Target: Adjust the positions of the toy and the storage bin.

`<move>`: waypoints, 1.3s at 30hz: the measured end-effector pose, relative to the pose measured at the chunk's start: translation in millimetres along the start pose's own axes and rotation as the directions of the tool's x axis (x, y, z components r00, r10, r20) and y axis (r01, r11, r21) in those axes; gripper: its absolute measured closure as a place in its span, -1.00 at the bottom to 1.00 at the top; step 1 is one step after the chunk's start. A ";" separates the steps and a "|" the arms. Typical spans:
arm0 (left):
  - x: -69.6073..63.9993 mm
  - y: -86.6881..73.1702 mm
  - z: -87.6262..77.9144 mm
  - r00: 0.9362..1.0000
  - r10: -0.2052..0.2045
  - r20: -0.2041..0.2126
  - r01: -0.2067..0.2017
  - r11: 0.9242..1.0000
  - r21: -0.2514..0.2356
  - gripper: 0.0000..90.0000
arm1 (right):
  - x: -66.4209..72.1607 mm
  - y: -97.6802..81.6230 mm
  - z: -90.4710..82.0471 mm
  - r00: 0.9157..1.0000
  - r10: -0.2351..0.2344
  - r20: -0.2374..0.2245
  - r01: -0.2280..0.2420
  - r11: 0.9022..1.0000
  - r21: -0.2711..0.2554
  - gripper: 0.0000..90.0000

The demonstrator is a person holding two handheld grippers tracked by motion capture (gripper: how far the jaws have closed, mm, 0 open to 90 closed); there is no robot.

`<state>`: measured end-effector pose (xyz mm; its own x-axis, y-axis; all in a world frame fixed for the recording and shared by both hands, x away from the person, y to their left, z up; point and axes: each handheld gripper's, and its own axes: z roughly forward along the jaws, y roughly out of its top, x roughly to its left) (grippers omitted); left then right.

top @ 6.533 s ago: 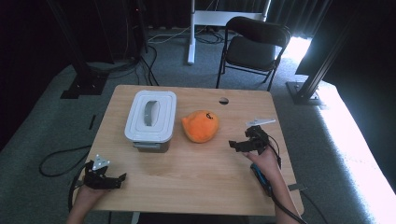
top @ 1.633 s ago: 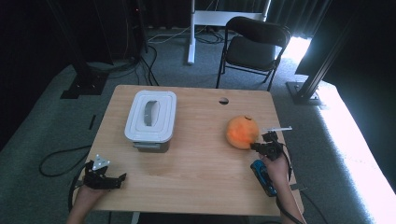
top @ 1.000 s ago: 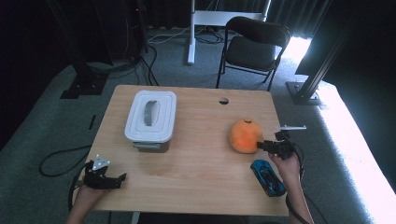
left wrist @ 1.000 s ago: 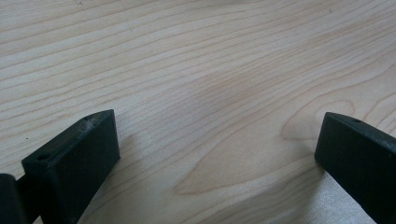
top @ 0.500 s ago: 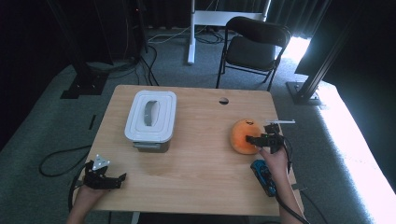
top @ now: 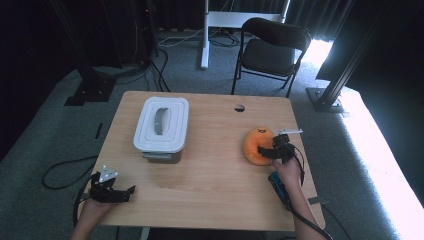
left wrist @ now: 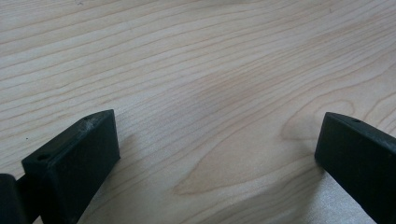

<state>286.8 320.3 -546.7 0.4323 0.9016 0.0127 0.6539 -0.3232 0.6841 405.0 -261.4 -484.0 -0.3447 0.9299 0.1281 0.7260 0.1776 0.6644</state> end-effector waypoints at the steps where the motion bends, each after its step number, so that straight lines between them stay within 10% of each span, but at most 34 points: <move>1: 0.0 0.0 0.0 1.000 0.000 0.000 0.000 1.000 0.000 -0.99 | -1.9 -0.1 -0.2 1.000 -0.004 -0.002 0.004 1.000 -0.006 -0.05; 12: 0.1 0.0 0.0 1.000 0.000 0.000 0.000 1.000 0.000 -1.00 | -3.6 13.2 -12.8 0.997 -0.042 0.063 0.044 0.999 -0.027 0.56; 26: 0.1 0.0 0.0 1.000 0.000 0.000 0.000 1.000 0.000 -1.00 | -35.9 55.6 -22.3 0.989 -0.061 0.135 0.066 0.997 -0.039 0.54; 39: 0.5 0.2 0.1 1.000 0.006 0.006 -0.006 1.000 0.000 -1.00 | -60.5 38.3 1.3 0.996 0.016 0.091 -0.016 1.000 0.003 0.06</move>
<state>287.3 320.6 -546.7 0.4397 0.8980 0.0124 0.6511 -0.3283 0.6844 454.5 -310.5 -467.3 -0.2778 0.9580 0.0709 0.7332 0.1638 0.6600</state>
